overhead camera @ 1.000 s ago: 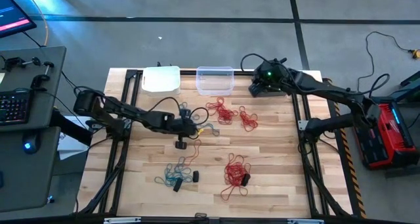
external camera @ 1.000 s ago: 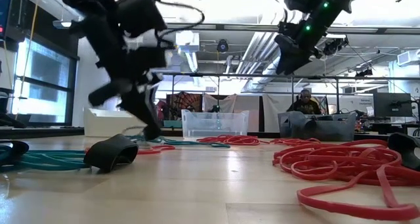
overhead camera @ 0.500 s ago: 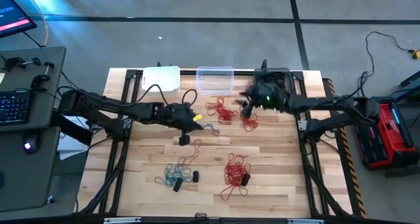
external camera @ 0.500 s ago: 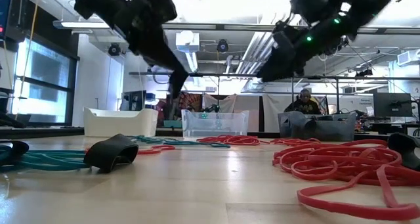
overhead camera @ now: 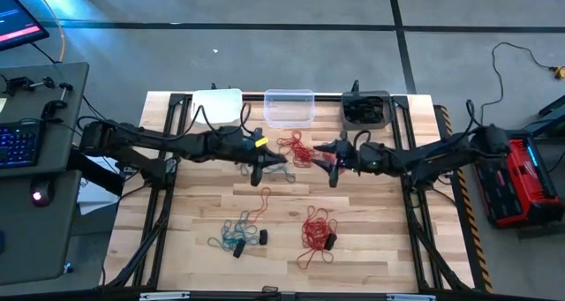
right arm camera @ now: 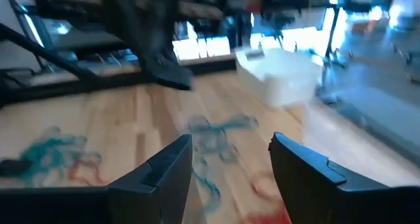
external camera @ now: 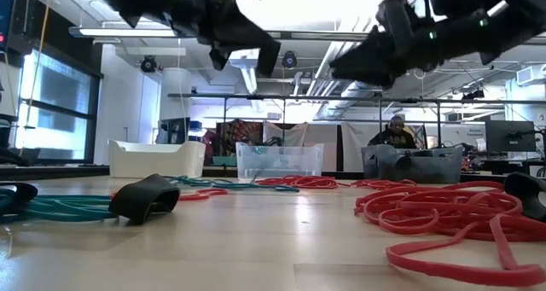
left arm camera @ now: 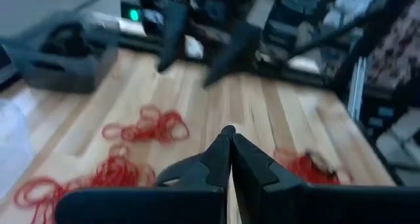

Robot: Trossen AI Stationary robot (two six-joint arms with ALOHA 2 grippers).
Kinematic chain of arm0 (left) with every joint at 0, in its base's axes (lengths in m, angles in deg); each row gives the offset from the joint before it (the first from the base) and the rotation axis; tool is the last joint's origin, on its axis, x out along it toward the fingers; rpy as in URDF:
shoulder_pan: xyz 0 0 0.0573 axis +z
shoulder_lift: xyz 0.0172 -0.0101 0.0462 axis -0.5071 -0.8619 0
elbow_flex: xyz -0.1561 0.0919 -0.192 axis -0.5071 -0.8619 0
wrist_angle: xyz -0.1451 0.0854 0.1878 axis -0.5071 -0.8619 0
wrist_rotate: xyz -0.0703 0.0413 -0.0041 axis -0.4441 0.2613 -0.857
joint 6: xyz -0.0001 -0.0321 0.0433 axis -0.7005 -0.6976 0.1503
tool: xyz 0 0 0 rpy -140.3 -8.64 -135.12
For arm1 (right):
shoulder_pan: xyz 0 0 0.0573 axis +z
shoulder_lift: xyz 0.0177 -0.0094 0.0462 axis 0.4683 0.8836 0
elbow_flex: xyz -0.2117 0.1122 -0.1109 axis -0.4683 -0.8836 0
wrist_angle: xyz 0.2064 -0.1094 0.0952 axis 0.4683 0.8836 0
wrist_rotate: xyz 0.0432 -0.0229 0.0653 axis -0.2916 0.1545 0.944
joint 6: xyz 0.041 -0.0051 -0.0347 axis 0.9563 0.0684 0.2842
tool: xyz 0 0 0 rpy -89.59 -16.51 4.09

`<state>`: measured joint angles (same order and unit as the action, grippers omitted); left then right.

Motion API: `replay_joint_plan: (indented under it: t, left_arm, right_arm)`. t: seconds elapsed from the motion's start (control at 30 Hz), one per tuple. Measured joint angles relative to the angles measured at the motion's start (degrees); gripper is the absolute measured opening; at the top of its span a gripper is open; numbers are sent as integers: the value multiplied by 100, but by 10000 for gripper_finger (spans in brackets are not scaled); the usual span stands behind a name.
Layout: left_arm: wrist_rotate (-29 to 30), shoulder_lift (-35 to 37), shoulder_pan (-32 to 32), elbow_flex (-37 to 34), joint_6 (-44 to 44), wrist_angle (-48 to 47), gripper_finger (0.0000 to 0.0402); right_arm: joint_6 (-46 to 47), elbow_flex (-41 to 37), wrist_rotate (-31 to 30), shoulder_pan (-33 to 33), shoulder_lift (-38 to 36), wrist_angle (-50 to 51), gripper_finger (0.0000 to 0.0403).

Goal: Sort rubber bands into baskets
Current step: Put the black rubber band into the black bin

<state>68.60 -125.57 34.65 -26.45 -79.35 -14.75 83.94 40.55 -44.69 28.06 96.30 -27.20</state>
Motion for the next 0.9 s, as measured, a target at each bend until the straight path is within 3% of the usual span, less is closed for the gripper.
replay_joint_plan:
  t: [0.23,0.43,0.6,0.73,0.9]
  left_arm:
    - [-62,0,42,0,-22,633,1]
    - [-268,0,24,0,16,603,0]
    - [-260,0,22,0,89,607,0]
    - [-256,0,22,-1,254,578,0]
    - [-255,0,31,-2,338,367,0]
  right_arm:
    - [-173,812,-18,214,879,-154,193]
    - [-600,1633,-36,422,1751,-174,193]
    - [-869,2104,-590,604,2214,-125,186]
    - [-944,2307,-1117,708,2358,186,141]
    - [-937,2313,-1358,803,2358,273,29]
